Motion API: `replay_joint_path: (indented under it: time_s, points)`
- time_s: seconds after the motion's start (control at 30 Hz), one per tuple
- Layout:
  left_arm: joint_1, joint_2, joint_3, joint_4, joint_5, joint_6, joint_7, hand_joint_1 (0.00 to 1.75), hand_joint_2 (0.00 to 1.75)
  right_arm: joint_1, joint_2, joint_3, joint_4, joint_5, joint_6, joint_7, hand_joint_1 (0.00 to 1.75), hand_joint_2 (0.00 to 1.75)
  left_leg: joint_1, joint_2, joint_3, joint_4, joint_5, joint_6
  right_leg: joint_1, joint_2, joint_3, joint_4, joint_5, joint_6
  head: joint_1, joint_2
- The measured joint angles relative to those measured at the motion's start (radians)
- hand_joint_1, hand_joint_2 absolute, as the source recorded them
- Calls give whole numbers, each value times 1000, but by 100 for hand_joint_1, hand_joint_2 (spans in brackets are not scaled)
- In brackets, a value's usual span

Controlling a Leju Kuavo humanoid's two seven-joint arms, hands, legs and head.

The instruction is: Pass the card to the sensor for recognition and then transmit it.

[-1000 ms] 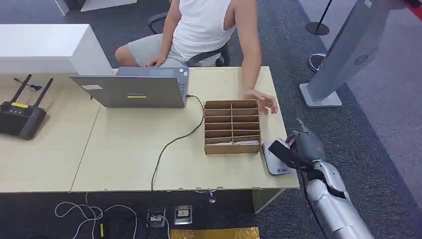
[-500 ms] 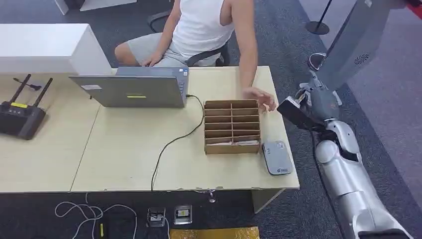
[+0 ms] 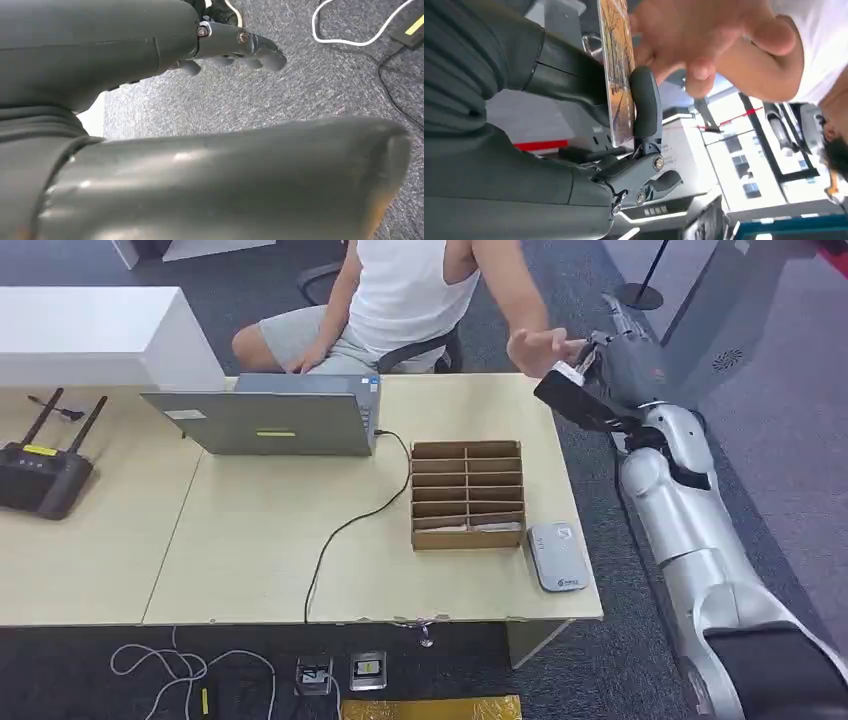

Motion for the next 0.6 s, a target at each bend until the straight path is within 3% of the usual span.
replay_joint_path:
  time_s: [0.23,0.6]
  points:
    - [-5,0,-3,0,-12,-8,0,0,0,-17,46,6,157,-6,-22,-1,175,175,0,0,0,0,0,0,0,0,0,0,0,0,0,0]
    - [-5,7,-4,0,-16,-14,0,0,0,-32,68,6,259,-8,-32,10,175,175,0,0,1,0,0,0,0,0,0,0,0,0,1,0]
